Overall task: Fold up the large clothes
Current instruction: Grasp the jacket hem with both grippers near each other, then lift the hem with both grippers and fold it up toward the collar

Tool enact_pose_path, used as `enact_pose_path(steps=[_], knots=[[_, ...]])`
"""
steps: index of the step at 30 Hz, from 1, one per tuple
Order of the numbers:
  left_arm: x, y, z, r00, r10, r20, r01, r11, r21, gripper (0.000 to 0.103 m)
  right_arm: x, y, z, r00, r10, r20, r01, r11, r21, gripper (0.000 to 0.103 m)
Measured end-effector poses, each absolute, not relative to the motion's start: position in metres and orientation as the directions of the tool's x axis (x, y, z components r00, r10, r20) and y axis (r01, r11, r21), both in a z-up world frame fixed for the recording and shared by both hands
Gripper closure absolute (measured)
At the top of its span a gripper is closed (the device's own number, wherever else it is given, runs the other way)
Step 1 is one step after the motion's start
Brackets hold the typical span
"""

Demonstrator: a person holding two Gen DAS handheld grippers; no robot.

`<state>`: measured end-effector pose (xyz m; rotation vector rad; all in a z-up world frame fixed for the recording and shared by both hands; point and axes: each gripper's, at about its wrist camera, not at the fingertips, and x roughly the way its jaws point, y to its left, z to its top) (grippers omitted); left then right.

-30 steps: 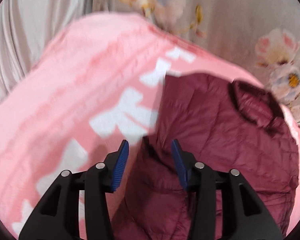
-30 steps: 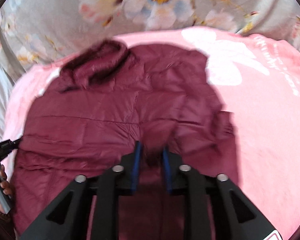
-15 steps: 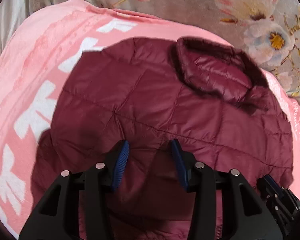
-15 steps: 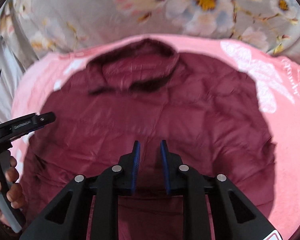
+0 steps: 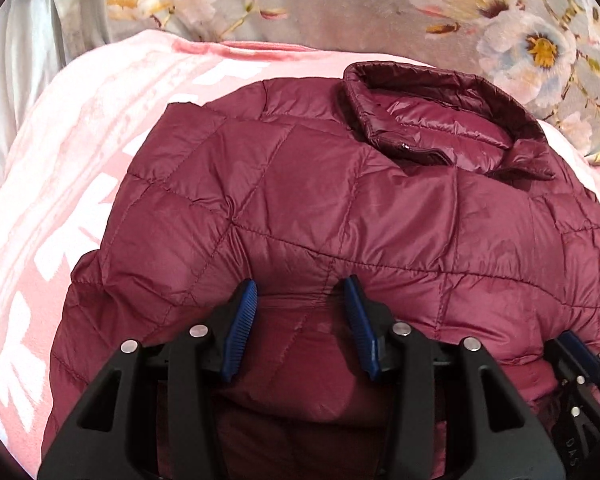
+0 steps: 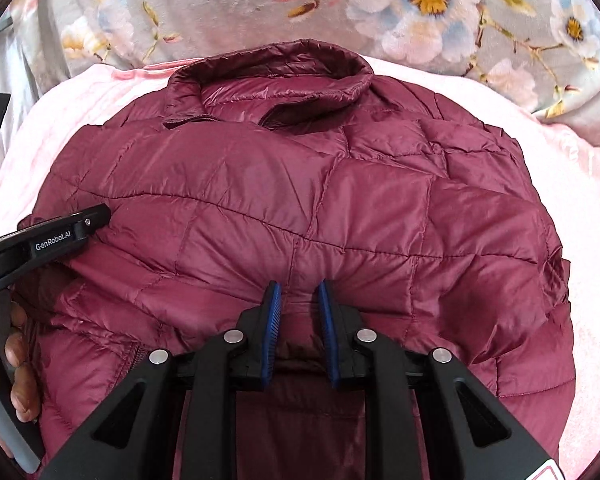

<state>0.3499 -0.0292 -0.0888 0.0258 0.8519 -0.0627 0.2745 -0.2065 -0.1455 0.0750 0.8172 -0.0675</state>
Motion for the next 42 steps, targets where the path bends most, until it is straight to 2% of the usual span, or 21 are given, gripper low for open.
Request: enact_pose_path(steps=[3,11,34,39,41,42], knots=[[0.349,-0.030,-0.089,0.665,-0.032,-0.746,0.060,0.998,0.011,0.057,0.275,-0.204,-0.146,0.686,-0.039,-0.726,0.092,0.995,0.033,0.085],[0.349,-0.033,-0.089,0.674,0.023,-0.738,0.031,0.998,0.060,0.044,0.275,-0.206,-0.145,0.688,-0.035,-0.725,0.092,0.995,0.039,0.085],[0.349,-0.049,-0.091,0.678,0.156,-0.718,-0.012,0.979,0.202,0.028,0.276,-0.201,-0.144,0.685,-0.067,-0.726,0.096,0.995,-0.002,0.083],[0.348,-0.045,-0.090,0.674,0.132,-0.727,-0.009,0.985,0.171,0.025,0.276,-0.201,-0.144,0.683,-0.063,-0.728,0.096,0.995,0.004,0.083],[0.350,-0.034,-0.086,0.657,0.041,-0.753,0.035,0.996,0.085,0.017,0.276,-0.203,-0.144,0.683,-0.049,-0.729,0.095,0.995,0.022,0.083],[0.351,-0.029,-0.082,0.638,-0.006,-0.770,0.057,0.998,0.039,0.017,0.276,-0.205,-0.143,0.682,-0.031,-0.730,0.091,0.995,0.043,0.082]])
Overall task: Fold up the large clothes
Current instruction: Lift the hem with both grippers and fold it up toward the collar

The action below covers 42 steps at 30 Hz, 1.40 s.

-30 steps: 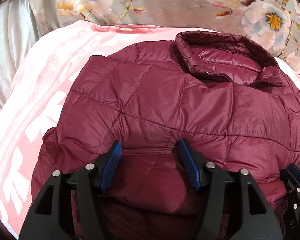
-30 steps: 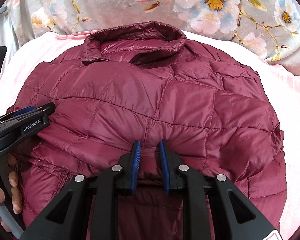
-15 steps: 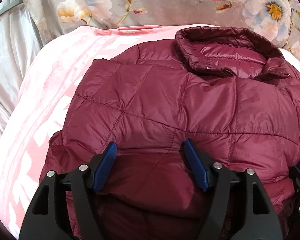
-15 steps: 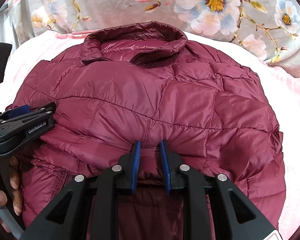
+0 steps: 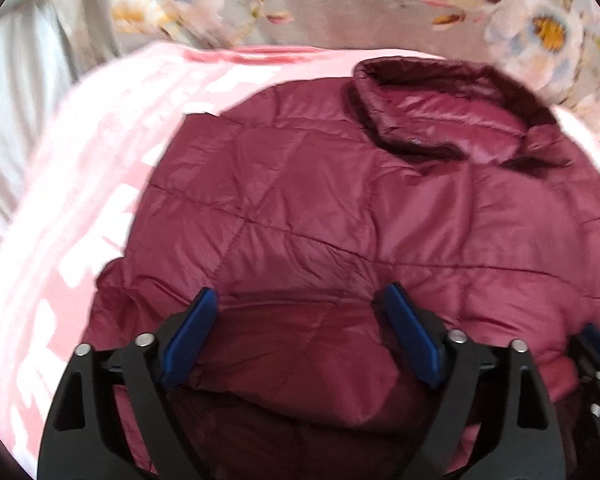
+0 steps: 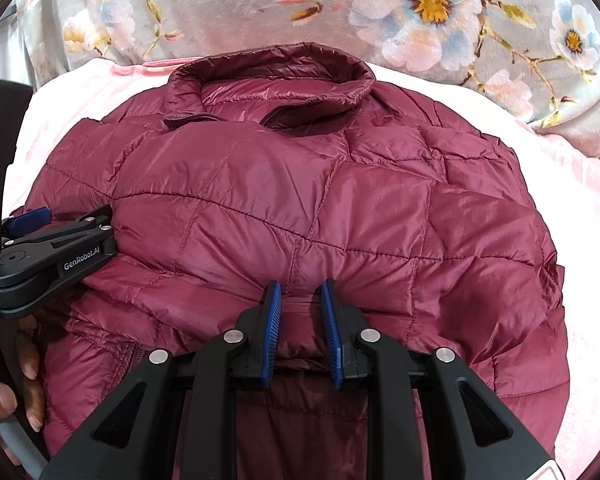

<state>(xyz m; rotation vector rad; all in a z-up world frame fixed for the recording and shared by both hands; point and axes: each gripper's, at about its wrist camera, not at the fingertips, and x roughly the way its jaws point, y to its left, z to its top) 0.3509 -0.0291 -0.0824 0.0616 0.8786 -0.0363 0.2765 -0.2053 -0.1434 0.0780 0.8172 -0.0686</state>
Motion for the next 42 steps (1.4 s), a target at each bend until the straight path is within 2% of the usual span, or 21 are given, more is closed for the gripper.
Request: enact_pose_path(steps=[3,5,7,13,15,17,18,20,24,29,37,42], knots=[[0.361,-0.010,-0.058,0.574,-0.210,-0.791,0.115,0.978,-0.177,0.017,0.276,-0.217,-0.136,0.662,0.044,-0.748,0.058,0.992,0.110,0.077],[0.376,0.001,-0.038,0.560,-0.311,-0.768,0.107,0.946,-0.306,0.015,0.276,-0.226,-0.126,0.652,0.101,-0.752,0.045,0.984,0.172,0.061],[0.401,0.005,-0.024,0.537,-0.398,-0.744,0.095,0.905,-0.415,0.011,0.279,-0.242,-0.106,0.671,0.170,-0.722,0.051,0.960,0.274,0.058],[0.465,-0.031,-0.035,0.449,-0.451,-0.771,0.065,0.878,-0.475,0.013,0.331,-0.283,-0.071,0.726,0.307,-0.616,0.098,0.840,0.533,0.054],[0.478,-0.041,-0.047,0.423,-0.443,-0.791,0.050,0.883,-0.467,0.024,0.353,-0.293,-0.077,0.724,0.340,-0.601,0.139,0.781,0.609,0.054],[0.488,-0.050,-0.061,0.392,-0.408,-0.824,0.034,0.902,-0.430,0.049,0.372,-0.303,-0.089,0.720,0.373,-0.585,0.185,0.710,0.680,0.055],[0.489,-0.052,-0.063,0.388,-0.391,-0.835,0.038,0.911,-0.410,0.055,0.380,-0.306,-0.095,0.714,0.385,-0.585,0.200,0.688,0.697,0.059],[0.490,-0.057,-0.065,0.401,-0.342,-0.850,0.068,0.936,-0.344,0.070,0.392,-0.303,-0.102,0.688,0.394,-0.610,0.205,0.700,0.684,0.093],[0.482,-0.062,-0.067,0.435,-0.296,-0.850,0.128,0.955,-0.267,0.070,0.395,-0.290,-0.096,0.667,0.252,-0.702,0.193,0.851,0.488,0.094],[0.470,-0.062,-0.079,0.478,-0.281,-0.832,0.154,0.960,-0.236,0.070,0.394,-0.282,-0.106,0.649,0.152,-0.746,0.176,0.924,0.341,0.094],[0.447,-0.078,-0.088,0.605,-0.188,-0.773,0.220,0.973,-0.064,0.069,0.388,-0.267,-0.118,0.668,0.040,-0.743,0.143,0.973,0.181,0.095],[0.447,-0.085,-0.090,0.633,-0.158,-0.758,0.221,0.975,-0.018,0.069,0.386,-0.257,-0.118,0.678,-0.015,-0.735,0.140,0.984,0.109,0.094]])
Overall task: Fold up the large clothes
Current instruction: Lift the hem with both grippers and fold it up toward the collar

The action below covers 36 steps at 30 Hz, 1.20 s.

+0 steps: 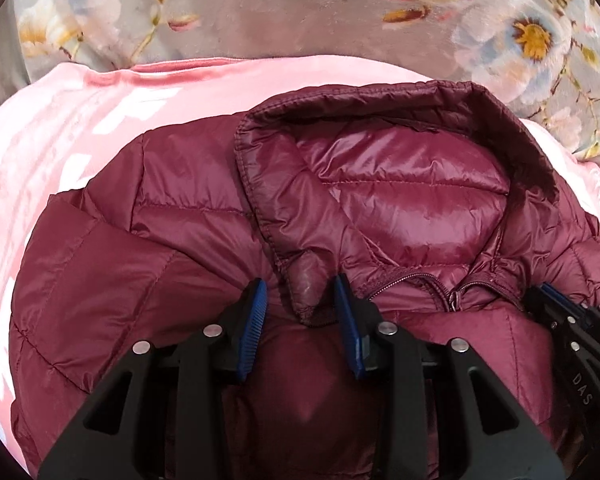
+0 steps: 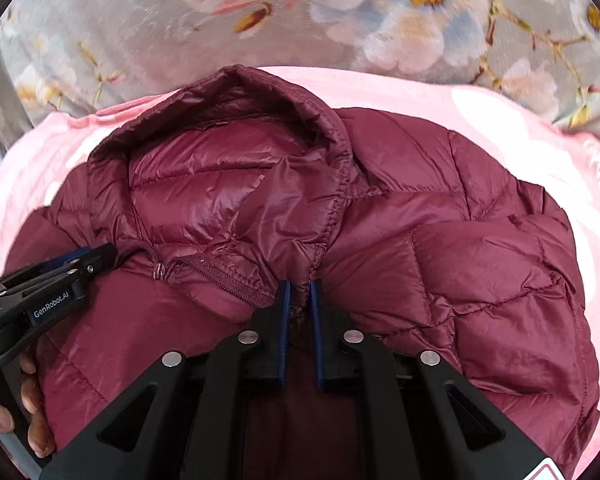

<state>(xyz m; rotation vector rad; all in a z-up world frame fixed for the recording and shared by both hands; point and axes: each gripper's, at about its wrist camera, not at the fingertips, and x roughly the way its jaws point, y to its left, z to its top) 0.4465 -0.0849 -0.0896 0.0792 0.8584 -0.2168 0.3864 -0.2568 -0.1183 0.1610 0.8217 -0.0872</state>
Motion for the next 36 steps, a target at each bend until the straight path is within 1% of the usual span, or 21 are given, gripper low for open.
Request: enact_pose_path(steps=[4,9,13,14,16,17,18,20,21,22,23,24,25,26,28,30,31,33,34,36], knots=[[0.444,-0.090,-0.092,0.648,-0.125,-0.751,0.219,0.975,0.026,0.069,0.387,-0.256,-0.119,0.677,-0.018,-0.736,0.140,0.985,0.104,0.094],[0.446,-0.088,-0.091,0.647,-0.135,-0.751,0.218,0.976,0.012,0.067,0.388,-0.257,-0.120,0.676,-0.005,-0.737,0.139,0.983,0.120,0.093],[0.449,-0.063,-0.082,0.586,-0.245,-0.772,0.247,0.962,-0.117,0.066,0.390,-0.258,-0.118,0.661,0.016,-0.751,0.121,0.984,0.128,0.093],[0.450,-0.057,-0.079,0.570,-0.255,-0.781,0.248,0.960,-0.133,0.066,0.390,-0.261,-0.116,0.649,0.028,-0.760,0.114,0.984,0.134,0.093],[0.457,-0.035,-0.064,0.521,-0.290,-0.803,0.224,0.954,-0.199,0.065,0.384,-0.274,-0.110,0.590,0.095,-0.802,0.118,0.972,0.202,0.093],[0.460,-0.027,-0.058,0.507,-0.310,-0.804,0.210,0.949,-0.234,0.062,0.382,-0.282,-0.107,0.559,0.132,-0.819,0.136,0.959,0.247,0.092],[0.468,-0.014,-0.049,0.493,-0.332,-0.804,0.175,0.943,-0.282,0.059,0.380,-0.294,-0.101,0.529,0.191,-0.826,0.165,0.932,0.322,0.092],[0.484,0.005,-0.035,0.490,-0.378,-0.785,0.093,0.919,-0.384,0.051,0.378,-0.316,-0.088,0.533,0.289,-0.795,0.208,0.866,0.454,0.084],[0.495,0.013,-0.028,0.493,-0.410,-0.768,0.043,0.893,-0.449,0.048,0.379,-0.326,-0.080,0.555,0.326,-0.766,0.224,0.828,0.515,0.084],[0.507,0.018,-0.025,0.491,-0.440,-0.752,0.003,0.864,-0.504,0.042,0.382,-0.337,-0.069,0.598,0.361,-0.716,0.230,0.778,0.584,0.082],[0.516,0.020,-0.024,0.487,-0.455,-0.746,-0.022,0.847,-0.531,0.039,0.386,-0.346,-0.060,0.647,0.384,-0.658,0.237,0.720,0.652,0.073],[0.526,0.020,-0.025,0.478,-0.464,-0.746,-0.060,0.830,-0.555,0.039,0.392,-0.353,-0.054,0.691,0.400,-0.602,0.238,0.661,0.712,0.065],[0.539,0.018,-0.029,0.457,-0.494,-0.740,-0.101,0.798,-0.595,0.037,0.397,-0.356,-0.051,0.714,0.412,-0.566,0.233,0.623,0.747,0.047],[0.546,0.015,-0.033,0.435,-0.524,-0.732,-0.120,0.772,-0.624,0.034,0.406,-0.359,-0.049,0.737,0.419,-0.530,0.237,0.575,0.783,0.040],[0.562,0.006,-0.051,0.361,-0.618,-0.698,-0.201,0.680,-0.705,0.033,0.422,-0.360,-0.055,0.748,0.437,-0.499,0.260,0.499,0.827,0.041],[0.569,0.000,-0.066,0.326,-0.666,-0.671,-0.278,0.611,-0.741,0.033,0.437,-0.361,-0.070,0.741,0.491,-0.458,0.285,0.387,0.877,0.041],[0.572,-0.001,-0.072,0.322,-0.669,-0.670,-0.309,0.595,-0.742,0.033,0.445,-0.361,-0.082,0.729,0.520,-0.445,0.315,0.322,0.893,0.041],[0.572,-0.004,-0.075,0.331,-0.646,-0.688,-0.319,0.609,-0.726,0.033,0.451,-0.361,-0.104,0.721,0.545,-0.428,0.371,0.219,0.902,0.041],[0.572,-0.006,-0.074,0.336,-0.626,-0.704,-0.306,0.635,-0.710,0.034,0.451,-0.363,-0.109,0.723,0.538,-0.434,0.388,0.205,0.899,0.041],[0.573,-0.016,-0.068,0.332,-0.542,-0.772,-0.233,0.746,-0.624,0.042,0.454,-0.366,-0.115,0.725,0.511,-0.462,0.415,0.212,0.885,0.046]])
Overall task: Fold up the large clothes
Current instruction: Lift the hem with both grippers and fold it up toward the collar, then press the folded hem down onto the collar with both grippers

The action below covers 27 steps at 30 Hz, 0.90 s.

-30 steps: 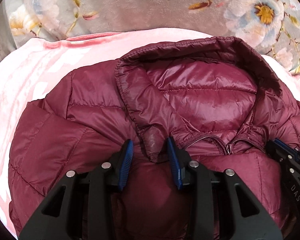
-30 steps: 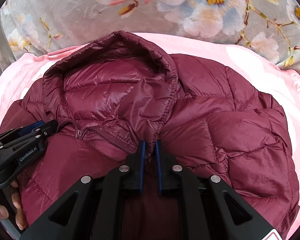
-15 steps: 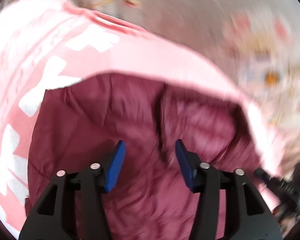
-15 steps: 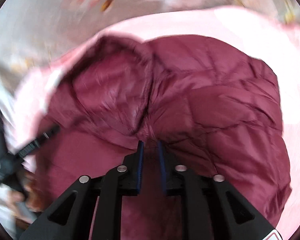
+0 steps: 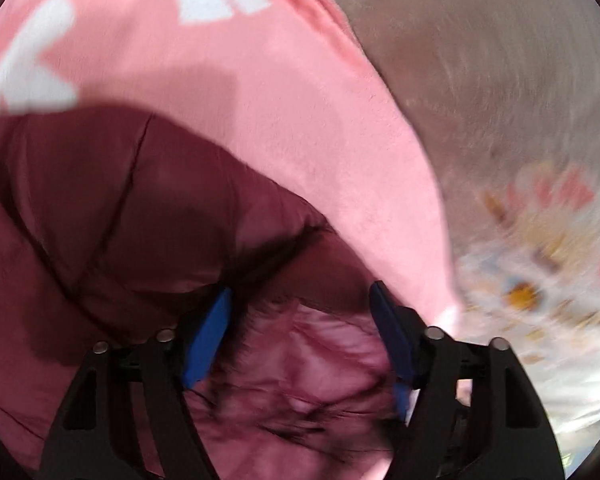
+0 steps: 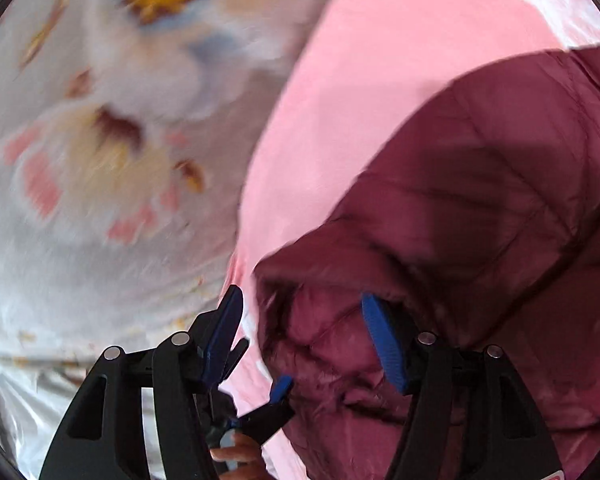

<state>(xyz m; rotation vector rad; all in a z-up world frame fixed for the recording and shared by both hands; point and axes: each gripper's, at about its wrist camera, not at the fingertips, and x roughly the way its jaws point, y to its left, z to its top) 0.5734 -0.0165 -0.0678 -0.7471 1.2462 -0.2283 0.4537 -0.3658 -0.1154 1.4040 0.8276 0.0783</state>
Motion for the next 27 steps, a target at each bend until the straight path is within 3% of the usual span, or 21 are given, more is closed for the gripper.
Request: enact_pose_path(steps=[2,5,13,18,27], knots=[[0.573,-0.031,-0.064,0.311,-0.466,-0.828,-0.138,0.840,-0.524,0.055,0.459,-0.365,-0.118,0.691,0.480,-0.540,0.446,0.304,0.842,0.073],[0.564,-0.049,-0.062,0.319,-0.365,-0.874,-0.015,0.921,-0.390,0.056,0.467,-0.359,-0.117,0.627,0.423,-0.654,0.454,0.483,0.748,0.095],[0.538,-0.073,-0.070,0.434,-0.222,-0.873,0.165,0.972,-0.165,0.055,0.468,-0.307,-0.098,0.571,0.143,-0.808,0.277,0.894,0.354,0.097],[0.519,-0.085,-0.077,0.537,-0.167,-0.827,0.208,0.976,-0.062,0.054,0.467,-0.276,-0.102,0.604,-0.020,-0.797,0.210,0.968,0.135,0.097],[0.508,-0.087,-0.082,0.622,-0.134,-0.772,0.203,0.979,-0.007,0.053,0.455,-0.253,-0.110,0.664,-0.174,-0.727,0.196,0.979,-0.055,0.096]])
